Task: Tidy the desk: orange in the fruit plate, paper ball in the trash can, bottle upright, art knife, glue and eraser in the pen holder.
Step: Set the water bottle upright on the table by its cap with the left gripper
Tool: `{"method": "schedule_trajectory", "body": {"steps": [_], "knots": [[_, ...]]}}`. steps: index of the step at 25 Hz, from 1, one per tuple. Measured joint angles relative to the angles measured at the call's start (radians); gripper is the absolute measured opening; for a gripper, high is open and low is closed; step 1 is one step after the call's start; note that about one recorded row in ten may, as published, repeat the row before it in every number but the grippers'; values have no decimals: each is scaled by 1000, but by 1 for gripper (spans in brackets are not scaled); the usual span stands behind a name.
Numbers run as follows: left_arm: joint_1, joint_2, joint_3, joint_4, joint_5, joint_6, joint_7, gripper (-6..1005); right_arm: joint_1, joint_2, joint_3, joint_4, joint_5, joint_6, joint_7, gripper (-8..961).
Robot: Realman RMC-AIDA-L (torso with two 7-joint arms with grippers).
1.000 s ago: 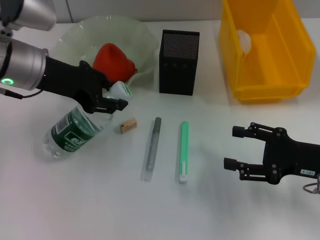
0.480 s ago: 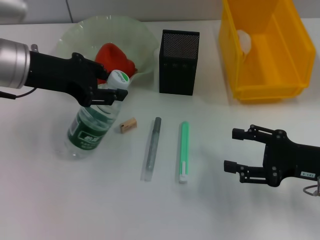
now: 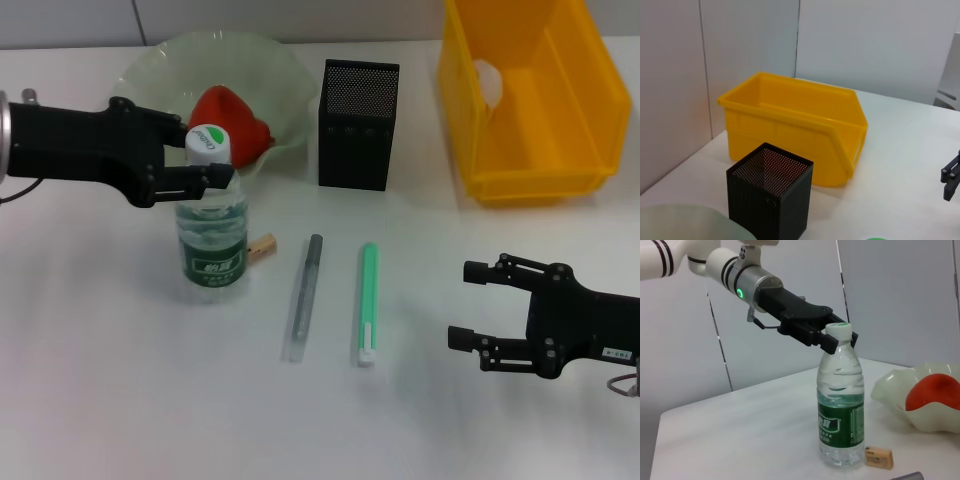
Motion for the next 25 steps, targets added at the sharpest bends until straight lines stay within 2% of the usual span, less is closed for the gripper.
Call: {"method": "schedule_trajectory", "body": {"steps": [4,5,15,16,25], "knots": [[7,0,-6,0,-5,3,5,450,0,0,-1,0,0,-5,0,824],[31,0,-28,0,-32,12,28,451,0,0,-1,0,0,-8,0,824],[67,1,-154,-39,-63,30,112,464,3,0,-2,4,0,-12,0,825],[76,7,-236,-87,-75,26,161,465,4,0,-2,5,0,-13,0,825],[74,22,-365,-192,-82,10,252,477,9,0,-2,5,0,-19,0,825]]}}
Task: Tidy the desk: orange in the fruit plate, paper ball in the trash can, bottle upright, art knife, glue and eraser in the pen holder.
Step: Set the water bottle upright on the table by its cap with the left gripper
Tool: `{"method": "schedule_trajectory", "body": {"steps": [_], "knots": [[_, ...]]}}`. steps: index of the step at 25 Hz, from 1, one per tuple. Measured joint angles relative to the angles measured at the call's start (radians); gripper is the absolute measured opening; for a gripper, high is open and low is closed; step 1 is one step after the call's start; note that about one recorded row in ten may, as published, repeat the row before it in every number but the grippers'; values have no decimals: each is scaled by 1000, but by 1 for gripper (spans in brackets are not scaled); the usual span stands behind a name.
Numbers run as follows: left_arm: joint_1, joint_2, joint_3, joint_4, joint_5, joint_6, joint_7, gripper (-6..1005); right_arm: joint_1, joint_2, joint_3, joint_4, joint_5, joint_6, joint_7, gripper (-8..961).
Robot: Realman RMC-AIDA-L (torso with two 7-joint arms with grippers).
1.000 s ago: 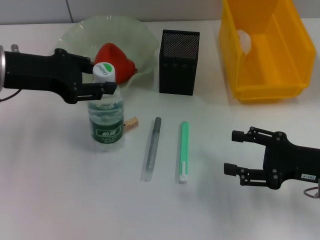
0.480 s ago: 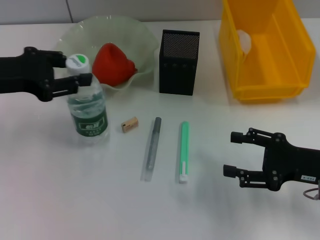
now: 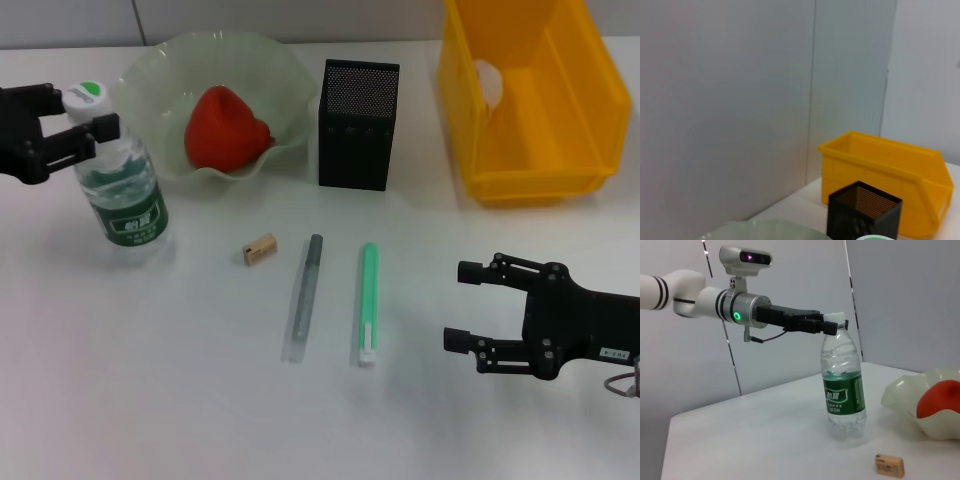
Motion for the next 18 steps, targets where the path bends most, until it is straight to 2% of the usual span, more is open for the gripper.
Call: {"method": "schedule_trajectory", "body": {"steps": [3,8,18], "knots": [[-5,-5,-48,-29,-4,-28,42,481,1,0,0,0,0,-1,0,825],[-7,-15,-54,-58,-12,-77,72,488,-2,0,0,0,0,-3,-6,824],[-19,-16,-49,-110,-12,-141,99,501,-6,0,0,0,3,-3,-8,824]]}}
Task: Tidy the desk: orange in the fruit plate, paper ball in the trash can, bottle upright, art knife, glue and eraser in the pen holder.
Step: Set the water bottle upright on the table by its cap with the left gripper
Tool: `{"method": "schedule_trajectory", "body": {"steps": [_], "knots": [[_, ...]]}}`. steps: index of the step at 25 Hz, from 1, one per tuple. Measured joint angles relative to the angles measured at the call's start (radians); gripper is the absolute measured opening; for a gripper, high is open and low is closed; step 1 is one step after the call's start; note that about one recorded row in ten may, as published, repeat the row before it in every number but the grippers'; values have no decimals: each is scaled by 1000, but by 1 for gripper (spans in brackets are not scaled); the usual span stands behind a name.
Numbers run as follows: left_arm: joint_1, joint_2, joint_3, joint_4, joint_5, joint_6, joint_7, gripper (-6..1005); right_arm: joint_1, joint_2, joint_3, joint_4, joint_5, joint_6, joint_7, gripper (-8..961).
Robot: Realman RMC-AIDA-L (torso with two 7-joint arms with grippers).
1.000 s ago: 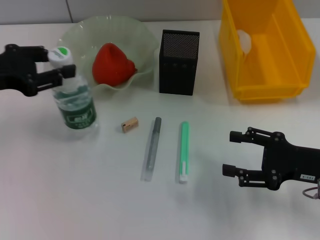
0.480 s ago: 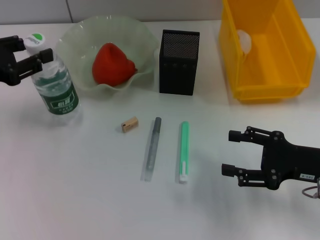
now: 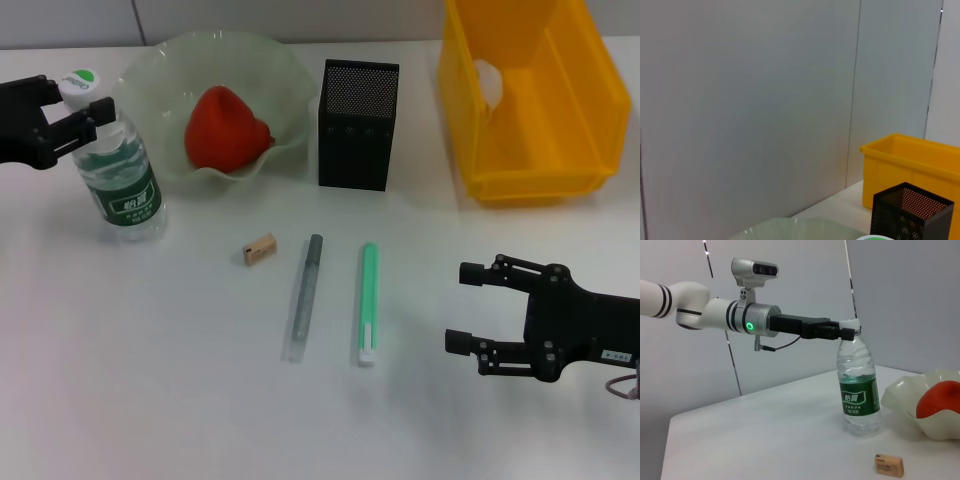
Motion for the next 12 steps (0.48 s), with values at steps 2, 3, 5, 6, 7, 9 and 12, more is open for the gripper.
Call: {"method": "schedule_trajectory", "body": {"steps": [2,3,5,6,7,9,12], "knots": [[0,0,0,0,0,-1,0,504,0,0,0,0,0,0,0,824],[0,0,0,0,0,-1,0,505,0,0,0,0,0,0,0,824],[0,-1,0,-1,0,-4,0,508,0,0,0,0,0,0,0,824],[0,-1,0,-1,0,-4,0,509,0,0,0,0,0,0,0,824],[0,-1,0,-1,0,-4,0,510,-1,0,0,0,0,0,0,824],[3,-1,-1,-1,0,-4,1,513,0,0,0,0,0,0,-1,824],[5,-1,-1,-1,0,-5,1,517,0,0,0,0,0,1,-1,825]]}}
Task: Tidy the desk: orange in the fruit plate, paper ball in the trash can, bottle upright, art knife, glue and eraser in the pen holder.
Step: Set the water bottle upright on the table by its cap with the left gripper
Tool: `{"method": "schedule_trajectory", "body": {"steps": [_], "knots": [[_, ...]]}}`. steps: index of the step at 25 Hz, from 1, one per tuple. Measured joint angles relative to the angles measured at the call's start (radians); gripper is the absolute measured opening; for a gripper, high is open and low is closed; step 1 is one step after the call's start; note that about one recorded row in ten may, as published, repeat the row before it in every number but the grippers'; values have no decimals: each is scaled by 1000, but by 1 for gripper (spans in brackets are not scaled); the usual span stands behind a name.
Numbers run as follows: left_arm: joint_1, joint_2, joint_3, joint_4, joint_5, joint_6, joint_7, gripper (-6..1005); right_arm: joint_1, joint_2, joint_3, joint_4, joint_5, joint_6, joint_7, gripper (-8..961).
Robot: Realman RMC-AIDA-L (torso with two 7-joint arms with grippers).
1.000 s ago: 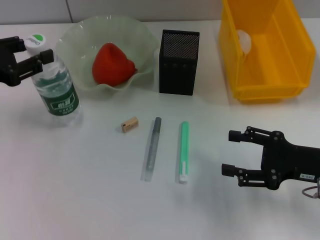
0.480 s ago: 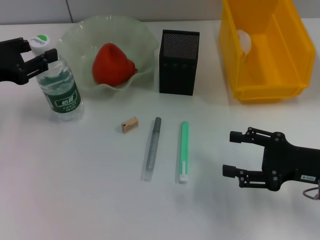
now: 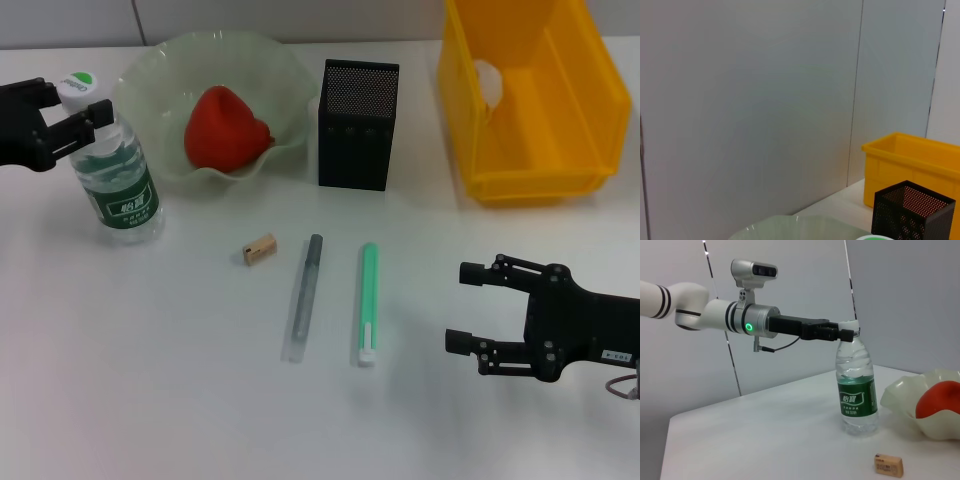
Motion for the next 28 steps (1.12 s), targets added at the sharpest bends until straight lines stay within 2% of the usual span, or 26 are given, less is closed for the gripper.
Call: {"method": "schedule_trajectory", "body": {"steps": [19,28], "knots": [[-4,-5,1,0,1,-7,4,542,0,-2,0,0,-3,0,0,825],[0,-15,-4,-1,0,-31,12,554,0,-2,0,0,-3,0,0,824]]}}
